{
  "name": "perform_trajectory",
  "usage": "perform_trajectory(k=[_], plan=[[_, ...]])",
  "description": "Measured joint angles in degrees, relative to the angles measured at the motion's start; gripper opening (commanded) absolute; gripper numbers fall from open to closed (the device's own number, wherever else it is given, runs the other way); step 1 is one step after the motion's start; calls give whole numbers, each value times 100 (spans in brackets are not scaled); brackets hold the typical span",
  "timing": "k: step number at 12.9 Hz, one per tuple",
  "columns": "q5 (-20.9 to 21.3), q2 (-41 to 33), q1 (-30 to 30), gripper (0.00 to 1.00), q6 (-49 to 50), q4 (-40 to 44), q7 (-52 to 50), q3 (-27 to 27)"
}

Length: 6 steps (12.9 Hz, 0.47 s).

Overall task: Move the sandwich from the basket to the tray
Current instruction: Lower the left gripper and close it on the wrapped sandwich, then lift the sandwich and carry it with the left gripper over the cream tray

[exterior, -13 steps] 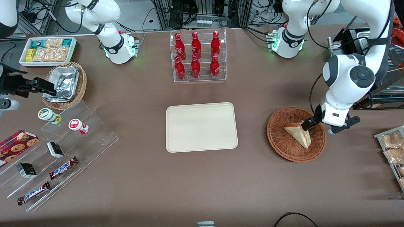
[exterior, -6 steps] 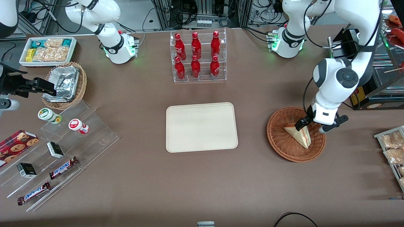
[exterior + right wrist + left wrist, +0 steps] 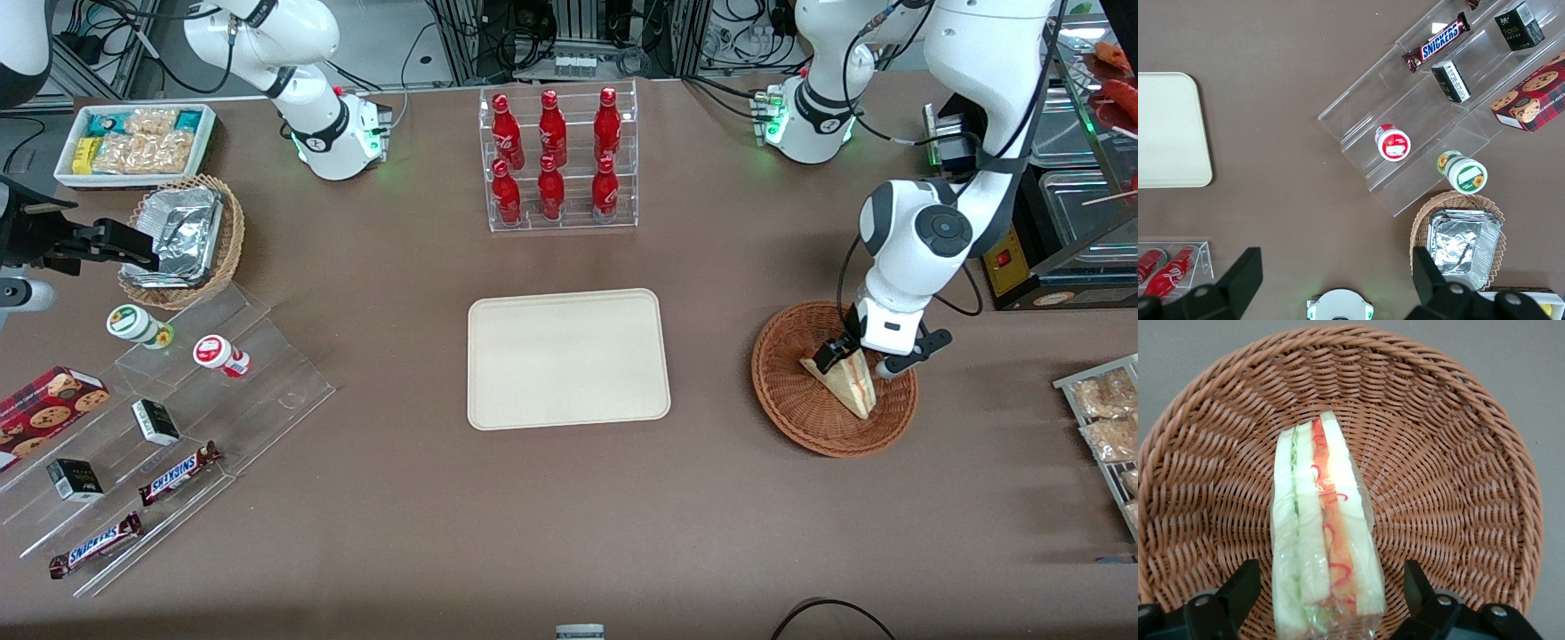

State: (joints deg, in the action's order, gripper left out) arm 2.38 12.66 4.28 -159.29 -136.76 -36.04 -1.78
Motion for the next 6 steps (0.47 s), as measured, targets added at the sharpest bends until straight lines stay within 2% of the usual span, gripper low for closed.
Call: perform_trajectory(k=[1,6], plan=[[0,7,0,1,-19,2,-1,2],[4,-30,1,0,-4,100,-1,4]])
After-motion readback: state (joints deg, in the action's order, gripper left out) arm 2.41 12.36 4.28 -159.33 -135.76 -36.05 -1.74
